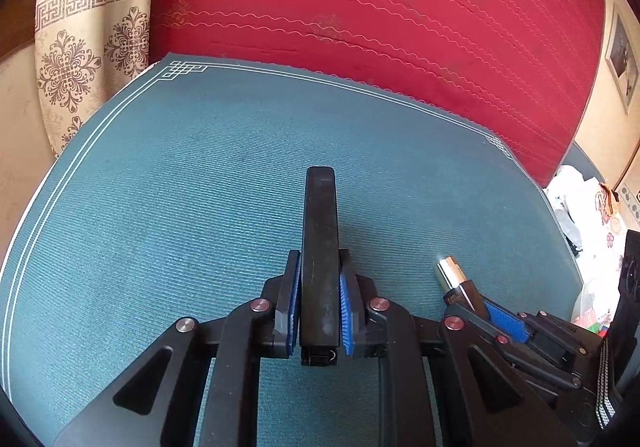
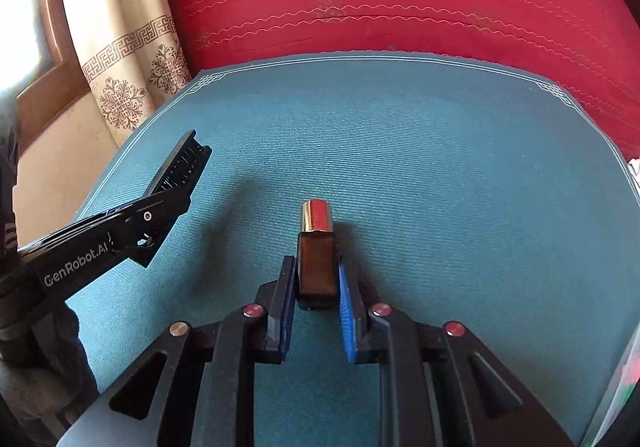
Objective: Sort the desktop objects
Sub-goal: 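Lift and carry the black comb and brown tube over the bowl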
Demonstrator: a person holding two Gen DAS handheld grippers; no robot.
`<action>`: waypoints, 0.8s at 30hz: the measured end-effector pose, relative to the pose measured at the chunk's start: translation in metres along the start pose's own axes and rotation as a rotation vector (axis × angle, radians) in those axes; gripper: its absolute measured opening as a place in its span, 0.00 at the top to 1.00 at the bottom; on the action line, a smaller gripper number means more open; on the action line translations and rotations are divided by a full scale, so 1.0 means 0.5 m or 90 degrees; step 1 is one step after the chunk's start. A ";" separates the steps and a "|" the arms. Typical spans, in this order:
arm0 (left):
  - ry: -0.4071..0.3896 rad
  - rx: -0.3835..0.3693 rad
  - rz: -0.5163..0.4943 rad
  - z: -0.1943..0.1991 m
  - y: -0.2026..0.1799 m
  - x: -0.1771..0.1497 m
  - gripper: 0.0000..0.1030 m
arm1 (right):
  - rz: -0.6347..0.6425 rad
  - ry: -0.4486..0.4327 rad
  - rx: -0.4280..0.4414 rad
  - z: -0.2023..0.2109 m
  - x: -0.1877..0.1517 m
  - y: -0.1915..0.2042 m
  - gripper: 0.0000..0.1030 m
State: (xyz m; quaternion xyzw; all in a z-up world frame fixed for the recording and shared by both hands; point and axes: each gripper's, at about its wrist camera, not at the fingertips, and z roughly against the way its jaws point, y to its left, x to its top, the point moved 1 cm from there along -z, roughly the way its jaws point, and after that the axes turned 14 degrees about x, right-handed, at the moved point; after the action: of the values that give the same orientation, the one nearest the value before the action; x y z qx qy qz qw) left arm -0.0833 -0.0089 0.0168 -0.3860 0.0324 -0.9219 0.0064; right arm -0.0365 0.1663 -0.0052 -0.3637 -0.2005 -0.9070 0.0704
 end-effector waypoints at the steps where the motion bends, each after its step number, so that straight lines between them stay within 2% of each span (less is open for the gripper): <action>1: -0.001 -0.001 -0.004 0.002 -0.004 -0.001 0.83 | -0.004 -0.005 0.001 0.012 -0.005 -0.001 0.78; 13: -0.021 -0.050 -0.092 0.045 -0.096 -0.030 0.83 | -0.048 -0.088 -0.008 0.173 -0.053 -0.006 0.79; 24: -0.015 -0.070 -0.137 0.066 -0.152 -0.057 0.83 | -0.084 -0.149 -0.088 0.343 -0.111 -0.077 0.79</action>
State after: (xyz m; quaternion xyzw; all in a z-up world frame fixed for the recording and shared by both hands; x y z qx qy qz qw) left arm -0.0386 0.0659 0.0246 -0.3977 0.0409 -0.9095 -0.1135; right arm 0.1016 0.2715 0.0570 -0.4567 -0.1678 -0.8728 -0.0384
